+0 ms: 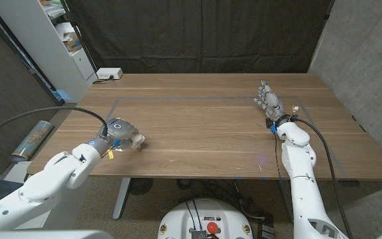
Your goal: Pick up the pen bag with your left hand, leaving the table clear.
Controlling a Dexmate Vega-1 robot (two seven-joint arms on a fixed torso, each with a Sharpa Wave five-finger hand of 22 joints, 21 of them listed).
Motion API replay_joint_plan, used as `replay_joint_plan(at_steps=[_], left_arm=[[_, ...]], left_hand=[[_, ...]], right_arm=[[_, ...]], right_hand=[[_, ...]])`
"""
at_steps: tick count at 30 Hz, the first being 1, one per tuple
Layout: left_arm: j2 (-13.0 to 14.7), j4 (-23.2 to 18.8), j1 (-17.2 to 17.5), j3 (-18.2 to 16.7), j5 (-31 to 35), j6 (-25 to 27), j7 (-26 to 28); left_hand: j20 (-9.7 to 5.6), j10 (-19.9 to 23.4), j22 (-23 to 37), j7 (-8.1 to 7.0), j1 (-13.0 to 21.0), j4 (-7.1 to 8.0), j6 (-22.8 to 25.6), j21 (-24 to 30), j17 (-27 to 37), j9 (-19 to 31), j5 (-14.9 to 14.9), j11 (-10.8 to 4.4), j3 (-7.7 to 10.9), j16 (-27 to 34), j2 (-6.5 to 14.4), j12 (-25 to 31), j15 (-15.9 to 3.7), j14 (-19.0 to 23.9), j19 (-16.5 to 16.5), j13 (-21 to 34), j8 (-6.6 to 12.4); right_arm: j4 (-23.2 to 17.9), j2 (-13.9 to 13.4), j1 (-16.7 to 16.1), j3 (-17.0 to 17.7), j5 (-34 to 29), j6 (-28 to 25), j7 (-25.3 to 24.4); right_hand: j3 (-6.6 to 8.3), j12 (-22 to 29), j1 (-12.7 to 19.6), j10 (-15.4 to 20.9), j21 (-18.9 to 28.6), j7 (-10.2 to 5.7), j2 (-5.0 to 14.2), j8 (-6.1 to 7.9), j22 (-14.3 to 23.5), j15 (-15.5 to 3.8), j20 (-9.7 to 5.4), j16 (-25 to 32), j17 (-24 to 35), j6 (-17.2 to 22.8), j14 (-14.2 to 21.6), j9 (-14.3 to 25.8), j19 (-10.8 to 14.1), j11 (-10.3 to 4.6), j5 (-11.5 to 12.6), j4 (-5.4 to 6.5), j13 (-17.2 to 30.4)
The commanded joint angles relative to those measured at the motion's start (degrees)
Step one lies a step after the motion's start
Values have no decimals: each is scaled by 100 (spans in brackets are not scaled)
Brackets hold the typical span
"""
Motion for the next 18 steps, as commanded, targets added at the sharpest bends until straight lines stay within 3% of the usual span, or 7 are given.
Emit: replay_joint_plan(at_steps=[1,18], left_arm=[[-52,-35,-22,-248,-93,-186,-137],[-236,-243,-95,-649,43,-593,-256]], left_hand=[[23,19,12,0,31,-4,-16,39,12,14,-19,22,15,-46,-21,-25,-673,21,28,29,7],[54,-81,12,-4,35,0,-87,16,44,19,-27,21,-20,-82,-35,-111,-654,-41,-30,53,-30]], right_arm=[[13,41,23,-48,-24,12,-64],[107,58,72,-33,4,129,-103]], right_hand=[[-9,47,39,35,57,-2,44,8,29,31,8,40,9,-1,41,24,39,-17,26,-2,22],[-19,46,45,35,57,-6,52,7,29,34,6,37,10,-5,41,24,43,-15,25,-4,22]])
